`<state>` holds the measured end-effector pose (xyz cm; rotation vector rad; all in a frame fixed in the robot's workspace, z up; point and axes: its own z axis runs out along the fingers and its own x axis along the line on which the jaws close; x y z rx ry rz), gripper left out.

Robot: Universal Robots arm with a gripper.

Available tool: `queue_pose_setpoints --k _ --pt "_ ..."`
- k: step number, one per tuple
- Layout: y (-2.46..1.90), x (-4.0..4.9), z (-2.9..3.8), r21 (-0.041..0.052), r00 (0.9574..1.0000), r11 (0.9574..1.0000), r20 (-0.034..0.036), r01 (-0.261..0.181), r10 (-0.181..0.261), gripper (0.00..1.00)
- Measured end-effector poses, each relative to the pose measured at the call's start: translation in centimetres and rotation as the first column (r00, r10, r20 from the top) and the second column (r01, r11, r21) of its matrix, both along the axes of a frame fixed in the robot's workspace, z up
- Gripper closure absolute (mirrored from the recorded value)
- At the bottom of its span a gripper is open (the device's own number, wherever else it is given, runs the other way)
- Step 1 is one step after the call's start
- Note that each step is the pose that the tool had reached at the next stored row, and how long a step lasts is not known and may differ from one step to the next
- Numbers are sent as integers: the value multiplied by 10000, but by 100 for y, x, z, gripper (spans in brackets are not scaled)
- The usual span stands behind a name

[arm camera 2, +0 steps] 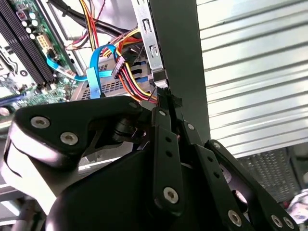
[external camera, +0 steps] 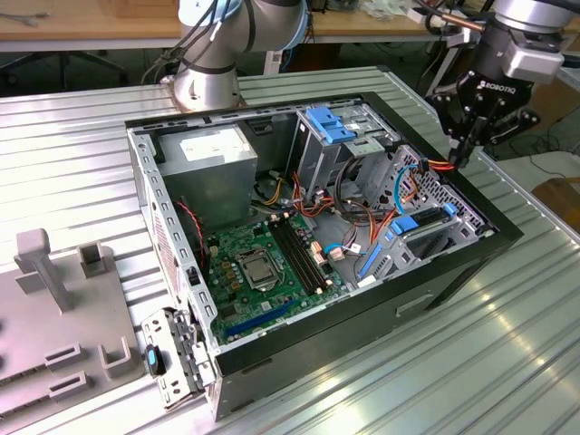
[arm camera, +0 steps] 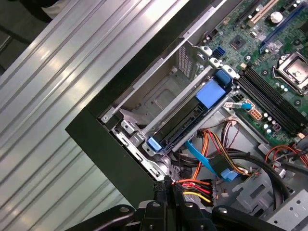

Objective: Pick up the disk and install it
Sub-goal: 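Insert the first disk wire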

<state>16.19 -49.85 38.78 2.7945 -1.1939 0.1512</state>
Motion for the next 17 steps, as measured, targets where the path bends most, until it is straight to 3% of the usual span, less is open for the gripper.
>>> queue_pose_setpoints --k 4,8,11,13,16,17 --pt "0 0 0 0 9983 9983 -1 584 -584 83" --pt "0 0 0 0 9926 9926 -1 1211 -1211 83" --pt "0 0 -1 0 9862 9862 -1 1658 -1658 83" --pt "0 0 -1 1 9809 9809 -1 1948 -1948 83" --pt "0 0 -3 1 9684 9684 -1 2493 -2493 83" --pt "0 0 -3 1 9624 9624 -1 2715 -2715 83"
